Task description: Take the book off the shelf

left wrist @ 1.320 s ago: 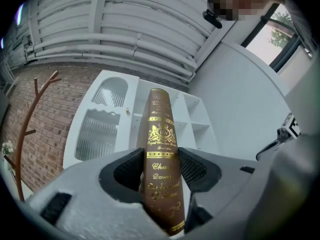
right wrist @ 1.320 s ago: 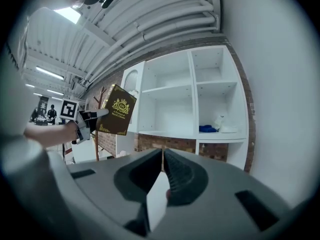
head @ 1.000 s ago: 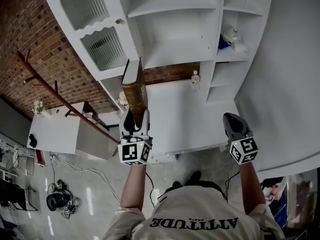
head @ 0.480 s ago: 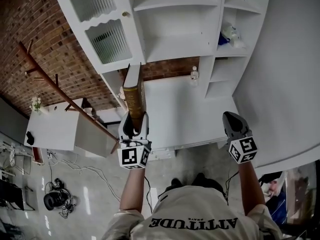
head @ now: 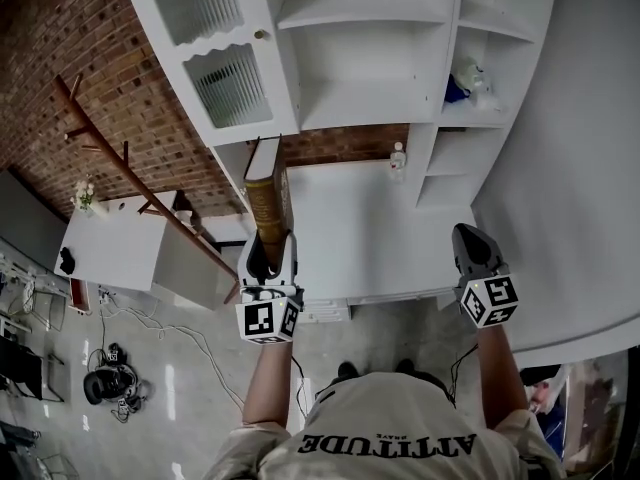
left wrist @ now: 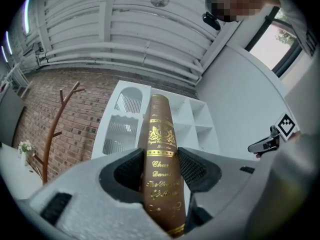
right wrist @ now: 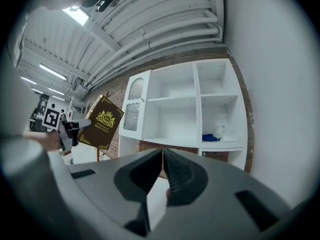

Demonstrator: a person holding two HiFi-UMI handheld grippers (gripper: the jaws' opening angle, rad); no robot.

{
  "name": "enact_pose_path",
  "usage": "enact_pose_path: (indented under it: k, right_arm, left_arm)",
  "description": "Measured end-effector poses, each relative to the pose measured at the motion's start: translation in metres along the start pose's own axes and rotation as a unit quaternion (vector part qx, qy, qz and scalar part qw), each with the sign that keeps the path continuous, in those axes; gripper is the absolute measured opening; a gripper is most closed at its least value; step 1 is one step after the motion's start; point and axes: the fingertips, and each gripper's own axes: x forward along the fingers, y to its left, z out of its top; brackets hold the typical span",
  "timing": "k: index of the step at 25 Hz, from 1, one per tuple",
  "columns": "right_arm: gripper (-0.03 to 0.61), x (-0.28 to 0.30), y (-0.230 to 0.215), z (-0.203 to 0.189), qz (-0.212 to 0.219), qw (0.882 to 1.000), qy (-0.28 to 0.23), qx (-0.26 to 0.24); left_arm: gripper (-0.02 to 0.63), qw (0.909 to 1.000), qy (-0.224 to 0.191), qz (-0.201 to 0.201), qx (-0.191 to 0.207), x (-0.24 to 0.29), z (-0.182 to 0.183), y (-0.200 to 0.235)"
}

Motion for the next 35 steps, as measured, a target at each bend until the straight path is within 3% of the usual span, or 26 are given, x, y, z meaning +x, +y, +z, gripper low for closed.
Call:
enact_pose_path:
  k: [11, 35]
  right_arm:
    - [0.034, 0.007, -0.029, 0.001, 0.018, 1.0, -0.006, -0.001]
    - [0.031, 0.013, -0.034, 0.01, 0.04, 0.999, -0.023, 0.001]
  left_arm:
    - [0.229, 0.9998, -0.008, 0.012, 0.015, 0.011, 0.008, -0.024]
    - [0.228, 0.9991, -0.016, 0.03, 0.025, 0.009, 0.019, -0.03]
